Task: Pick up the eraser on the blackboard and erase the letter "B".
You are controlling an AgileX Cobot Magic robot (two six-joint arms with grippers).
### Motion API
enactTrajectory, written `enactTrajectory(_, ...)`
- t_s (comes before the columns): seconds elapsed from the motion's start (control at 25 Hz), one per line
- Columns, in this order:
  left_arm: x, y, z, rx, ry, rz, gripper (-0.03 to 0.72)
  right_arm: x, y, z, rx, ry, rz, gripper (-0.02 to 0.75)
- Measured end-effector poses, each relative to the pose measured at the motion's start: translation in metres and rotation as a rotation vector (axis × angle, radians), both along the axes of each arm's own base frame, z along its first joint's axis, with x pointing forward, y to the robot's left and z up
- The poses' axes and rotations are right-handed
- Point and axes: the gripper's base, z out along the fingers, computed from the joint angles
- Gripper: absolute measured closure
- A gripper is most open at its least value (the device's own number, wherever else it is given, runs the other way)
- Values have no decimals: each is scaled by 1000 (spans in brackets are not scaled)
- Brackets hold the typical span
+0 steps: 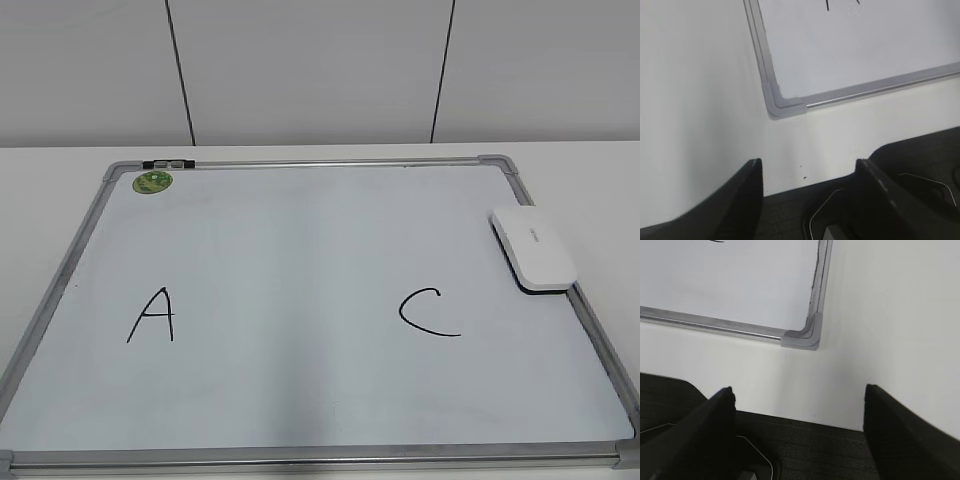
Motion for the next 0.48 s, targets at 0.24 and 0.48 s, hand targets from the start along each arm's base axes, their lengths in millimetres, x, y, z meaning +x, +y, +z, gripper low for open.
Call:
enactTrajectory(0.24, 4, 2, -5, 21, -29, 11, 251, 2, 0, -2, 2, -12, 0, 147)
enactTrajectory(0.48, 4, 2, -5, 22, -31, 11, 235, 2, 0, -2, 4, -14, -3, 148)
